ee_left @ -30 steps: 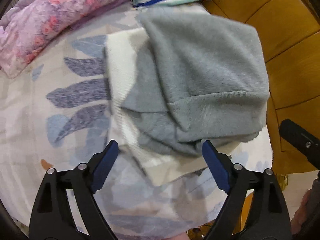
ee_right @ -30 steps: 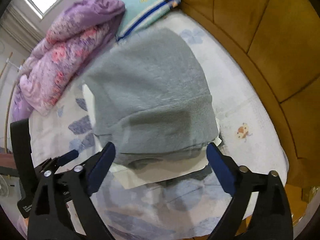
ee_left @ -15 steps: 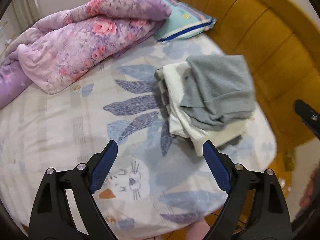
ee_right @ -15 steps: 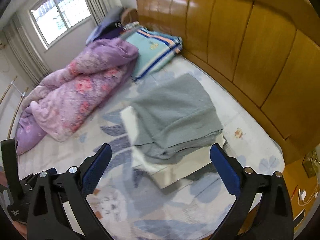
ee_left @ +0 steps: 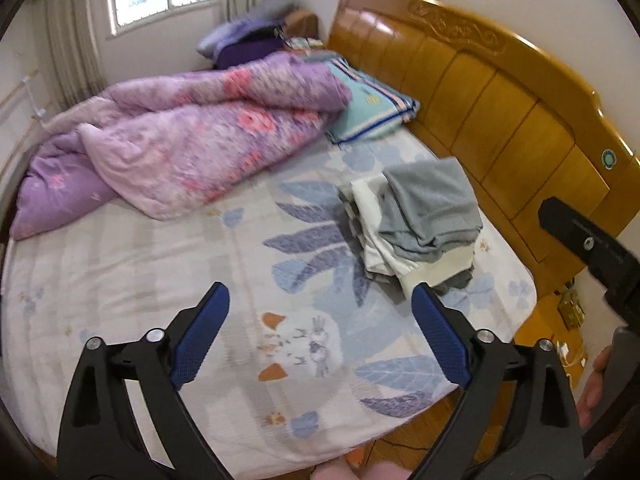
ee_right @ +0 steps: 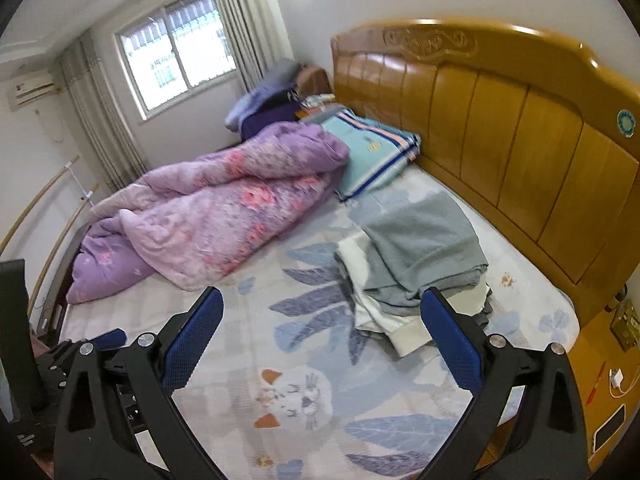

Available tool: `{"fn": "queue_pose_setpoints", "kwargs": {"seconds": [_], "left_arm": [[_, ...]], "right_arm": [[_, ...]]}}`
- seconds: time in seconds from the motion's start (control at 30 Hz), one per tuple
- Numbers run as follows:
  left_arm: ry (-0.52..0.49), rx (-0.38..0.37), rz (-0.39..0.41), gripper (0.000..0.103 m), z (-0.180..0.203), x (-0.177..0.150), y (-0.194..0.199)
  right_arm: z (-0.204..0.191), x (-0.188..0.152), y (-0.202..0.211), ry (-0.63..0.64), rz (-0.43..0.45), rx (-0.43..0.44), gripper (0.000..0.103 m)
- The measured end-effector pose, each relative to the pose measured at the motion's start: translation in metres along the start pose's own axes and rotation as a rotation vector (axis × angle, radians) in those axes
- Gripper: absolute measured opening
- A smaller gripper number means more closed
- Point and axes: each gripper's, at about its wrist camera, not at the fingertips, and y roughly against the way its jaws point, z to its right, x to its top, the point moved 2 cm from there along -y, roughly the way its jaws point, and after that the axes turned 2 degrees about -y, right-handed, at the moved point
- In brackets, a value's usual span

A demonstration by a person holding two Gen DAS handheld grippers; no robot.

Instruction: Fold large clothes

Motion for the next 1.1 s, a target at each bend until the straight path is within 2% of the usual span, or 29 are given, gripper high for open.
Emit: {"fn": "queue_pose_setpoints", "kwargs": {"seconds": [0.2,0.33,0.4,0.63,0.73,0.93,1.1], "left_arm": [[0.029,-0.014,0.050,0.094,-0.012,-0.025,0.071],[-0.005,0.036,0.091,0.094,-0.023,-0.042,0.104],[-0.006,0.026,0.101,0.094,-0.033,-0.050,0.115],[-0.076,0.011,0.137,0.094,-0.085,-0.070,0.121],[-0.106,-0.001,0.106,0.094,-0.116,-0.073,0.115],[-0.198,-0.002,0.107,0.095,-0.165,-0.078,0.108],[-0.211,-0.085,0.101,0.095,-0.189,-0.082,0.105]], "right_arm": [[-0.025,-0.019,0.046,0.021,0.048,-0.037,0.095],[-0.046,-0.036,0.069,0.047,0.067,-0.078,0.095],[-0.059,-0.045,0.076,0.053,0.066,-0.085,0.095],[-0.112,-0.075,0.085,0.018,0.090,-0.156,0.095],[-0.142,-0.090,0.083,-0.014,0.084,-0.202,0.095],[-0.183,-0.101,0.085,-0.078,0.087,-0.262,0.095],[-0.216,-0.110,0.084,-0.068,0.108,-0.333,0.095]]}}
